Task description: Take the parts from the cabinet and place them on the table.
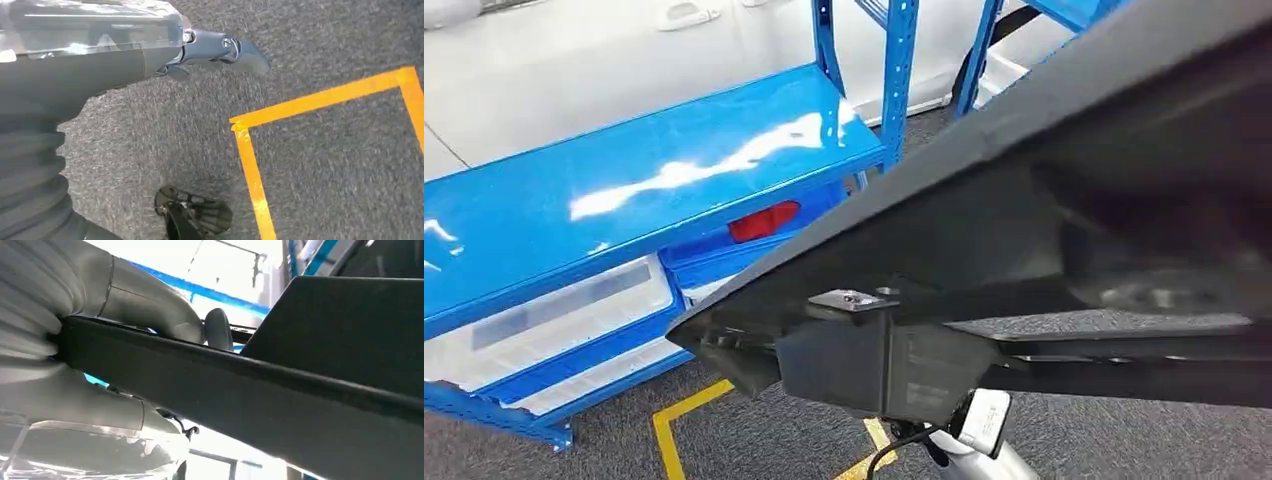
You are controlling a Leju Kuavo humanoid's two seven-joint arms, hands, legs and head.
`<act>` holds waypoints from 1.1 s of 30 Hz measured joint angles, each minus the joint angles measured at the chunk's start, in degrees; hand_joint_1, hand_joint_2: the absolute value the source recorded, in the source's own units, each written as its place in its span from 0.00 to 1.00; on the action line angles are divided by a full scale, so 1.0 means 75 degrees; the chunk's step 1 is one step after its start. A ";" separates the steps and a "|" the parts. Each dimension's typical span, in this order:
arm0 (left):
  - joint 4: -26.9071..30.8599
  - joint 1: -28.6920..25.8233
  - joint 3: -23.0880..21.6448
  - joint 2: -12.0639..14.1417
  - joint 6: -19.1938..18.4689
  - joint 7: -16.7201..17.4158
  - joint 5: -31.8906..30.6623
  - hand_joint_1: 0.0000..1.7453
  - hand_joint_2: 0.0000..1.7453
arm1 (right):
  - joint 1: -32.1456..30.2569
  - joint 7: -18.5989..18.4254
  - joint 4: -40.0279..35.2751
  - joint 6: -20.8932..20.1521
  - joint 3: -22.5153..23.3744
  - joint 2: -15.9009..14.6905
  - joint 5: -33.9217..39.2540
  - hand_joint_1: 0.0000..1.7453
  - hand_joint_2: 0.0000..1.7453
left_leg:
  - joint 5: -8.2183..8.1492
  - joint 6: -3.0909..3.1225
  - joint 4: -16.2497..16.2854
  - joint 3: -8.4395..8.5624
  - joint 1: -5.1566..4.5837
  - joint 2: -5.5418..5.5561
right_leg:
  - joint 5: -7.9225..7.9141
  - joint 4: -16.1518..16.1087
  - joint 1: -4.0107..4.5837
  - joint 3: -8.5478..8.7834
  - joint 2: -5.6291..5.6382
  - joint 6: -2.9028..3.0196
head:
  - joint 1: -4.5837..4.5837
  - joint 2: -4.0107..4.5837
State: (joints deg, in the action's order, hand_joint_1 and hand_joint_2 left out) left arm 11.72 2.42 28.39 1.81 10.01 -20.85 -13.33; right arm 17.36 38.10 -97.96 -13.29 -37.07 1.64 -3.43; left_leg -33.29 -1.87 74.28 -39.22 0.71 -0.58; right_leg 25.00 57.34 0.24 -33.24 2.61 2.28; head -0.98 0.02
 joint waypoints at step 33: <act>0.0000 -0.0041 0.0189 -0.0312 -0.0201 0.0973 -0.0137 0.00 1.00 | -0.0202 -0.0262 0.0009 -0.0184 -0.0166 0.0000 0.0315 1.00 1.00 | 0.0368 -0.0014 -0.0801 0.0475 0.0046 0.0040 | -0.0046 0.0027 -0.0062 -0.0079 0.0191 -0.0044 | -0.0003 0.0000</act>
State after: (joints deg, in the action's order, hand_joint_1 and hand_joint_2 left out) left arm 11.72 2.11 29.81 -0.52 8.50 -13.55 -14.36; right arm 15.85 36.13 -97.90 -14.67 -38.32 1.64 -1.07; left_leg -30.53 -1.98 68.27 -35.66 1.05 -0.28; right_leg 24.66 57.54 -0.23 -33.84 4.04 1.95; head -1.01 0.02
